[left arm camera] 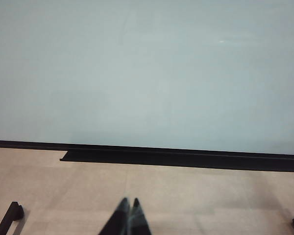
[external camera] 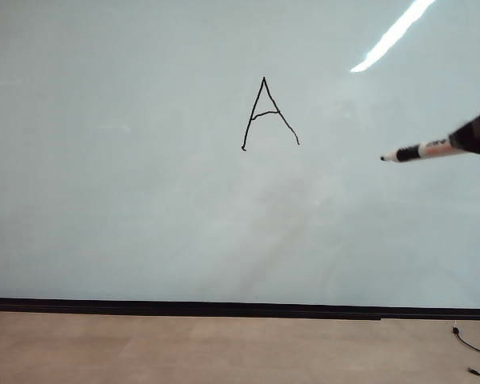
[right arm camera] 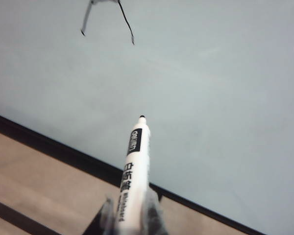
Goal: Pick up the pen on the shelf to the right of the whiteboard and write the letter A.
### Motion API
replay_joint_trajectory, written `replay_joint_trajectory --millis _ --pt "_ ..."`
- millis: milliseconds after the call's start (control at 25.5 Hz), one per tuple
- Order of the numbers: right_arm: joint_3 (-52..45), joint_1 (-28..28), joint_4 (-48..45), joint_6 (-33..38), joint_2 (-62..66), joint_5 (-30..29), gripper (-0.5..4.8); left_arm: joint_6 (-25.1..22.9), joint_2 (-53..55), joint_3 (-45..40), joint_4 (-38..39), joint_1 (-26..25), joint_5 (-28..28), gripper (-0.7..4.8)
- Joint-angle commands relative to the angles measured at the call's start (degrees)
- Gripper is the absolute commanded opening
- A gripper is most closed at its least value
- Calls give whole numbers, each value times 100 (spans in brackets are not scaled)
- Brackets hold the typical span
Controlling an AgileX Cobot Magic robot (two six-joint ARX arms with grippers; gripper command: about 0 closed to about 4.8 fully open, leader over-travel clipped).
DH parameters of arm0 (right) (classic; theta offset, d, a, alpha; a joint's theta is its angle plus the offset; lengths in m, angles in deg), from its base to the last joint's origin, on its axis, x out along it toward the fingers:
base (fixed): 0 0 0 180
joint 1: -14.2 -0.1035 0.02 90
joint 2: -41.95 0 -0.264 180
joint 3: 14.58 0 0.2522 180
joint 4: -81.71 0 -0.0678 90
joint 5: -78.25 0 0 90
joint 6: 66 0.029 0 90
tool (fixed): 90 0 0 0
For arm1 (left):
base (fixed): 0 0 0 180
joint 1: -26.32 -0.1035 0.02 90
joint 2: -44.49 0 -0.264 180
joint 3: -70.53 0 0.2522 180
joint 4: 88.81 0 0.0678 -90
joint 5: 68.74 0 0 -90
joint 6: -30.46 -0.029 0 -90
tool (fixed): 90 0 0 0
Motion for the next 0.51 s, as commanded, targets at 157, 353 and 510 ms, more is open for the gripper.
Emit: replay_joint_trajectory --millis 157,353,510 --pt "20 11 581 -85 -691 164 -3 -24 4 15 -35 2 17 -4" --pt "20 11 1530 -81 -1593 186 -3 -24 4 15 -35 2 17 -5" --pt "20 11 2430 -33 -2507 289 -3 -24 4 15 -35 2 17 -4"
